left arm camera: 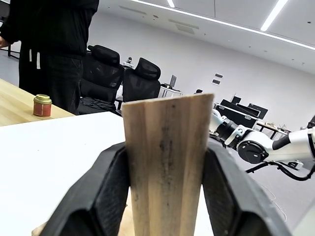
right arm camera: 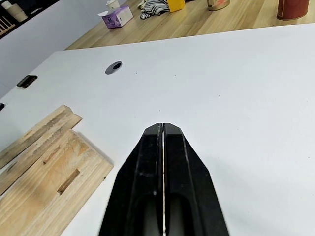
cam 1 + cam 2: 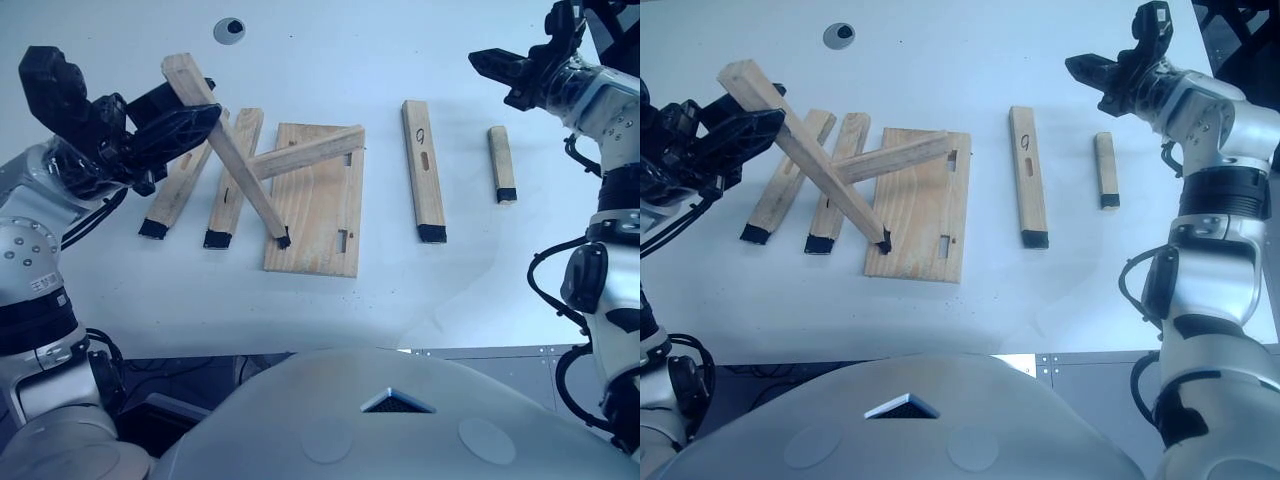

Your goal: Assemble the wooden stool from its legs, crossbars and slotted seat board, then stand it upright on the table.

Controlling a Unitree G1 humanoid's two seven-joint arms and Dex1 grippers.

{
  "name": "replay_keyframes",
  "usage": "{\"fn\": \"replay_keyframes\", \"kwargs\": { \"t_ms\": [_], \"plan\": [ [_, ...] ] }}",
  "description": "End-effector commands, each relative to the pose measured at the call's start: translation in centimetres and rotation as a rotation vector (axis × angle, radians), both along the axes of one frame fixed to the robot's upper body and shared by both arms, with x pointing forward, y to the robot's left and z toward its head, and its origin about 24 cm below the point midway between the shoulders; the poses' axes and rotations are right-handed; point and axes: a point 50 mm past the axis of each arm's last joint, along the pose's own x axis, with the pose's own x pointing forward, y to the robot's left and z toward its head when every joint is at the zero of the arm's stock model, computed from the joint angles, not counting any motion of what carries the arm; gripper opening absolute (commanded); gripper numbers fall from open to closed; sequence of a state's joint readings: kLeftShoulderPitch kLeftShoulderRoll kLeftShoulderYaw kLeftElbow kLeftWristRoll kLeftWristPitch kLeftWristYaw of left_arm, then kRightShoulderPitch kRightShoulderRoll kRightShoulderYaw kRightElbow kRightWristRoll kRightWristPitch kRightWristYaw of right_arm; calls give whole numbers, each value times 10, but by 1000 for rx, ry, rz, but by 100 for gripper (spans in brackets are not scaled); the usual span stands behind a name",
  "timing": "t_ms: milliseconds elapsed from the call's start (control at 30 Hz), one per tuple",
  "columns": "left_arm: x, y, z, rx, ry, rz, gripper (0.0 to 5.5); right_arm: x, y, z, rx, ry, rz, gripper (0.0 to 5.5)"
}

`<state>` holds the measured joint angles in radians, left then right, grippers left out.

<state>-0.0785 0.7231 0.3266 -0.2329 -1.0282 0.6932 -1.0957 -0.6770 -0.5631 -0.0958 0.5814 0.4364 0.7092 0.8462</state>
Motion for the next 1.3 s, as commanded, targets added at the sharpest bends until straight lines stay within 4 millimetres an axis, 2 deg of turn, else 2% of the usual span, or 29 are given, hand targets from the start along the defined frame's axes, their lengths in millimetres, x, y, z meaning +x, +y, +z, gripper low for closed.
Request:
{"fn": "replay_keyframes", "kwargs": {
  "t_ms": [33,133,333,433,567,733,900,1000,1133,1300],
  "plan": [
    [0,10,-14,232,82,-53,200,2,0,5,-17,-23,-1,0],
    [2,12,-5,395,85,-178,200,-5,4,-5,-6,-13,10,0],
    [13,12,5,603,47,-377,200,-17,18,-22,32,-23,-13,0],
    [11,12,5,667,28,-436,200,-22,23,-26,49,-35,-29,0],
    [0,11,-9,735,10,-458,200,-28,23,-30,56,-47,-59,0],
    [-26,-5,-41,831,-62,-392,200,-30,24,-32,71,-65,-96,0],
    [-27,-5,-56,920,-57,-263,200,-30,27,-37,81,-70,-121,0],
    [-17,-9,-55,903,-17,-148,200,-26,31,-38,94,-85,-120,0],
    [-9,-14,-50,907,16,-109,200,-21,38,-37,108,-103,-114,0],
    [4,-18,-41,884,-50,-59,200,-20,40,-39,123,-126,-130,0]
  ]
}}
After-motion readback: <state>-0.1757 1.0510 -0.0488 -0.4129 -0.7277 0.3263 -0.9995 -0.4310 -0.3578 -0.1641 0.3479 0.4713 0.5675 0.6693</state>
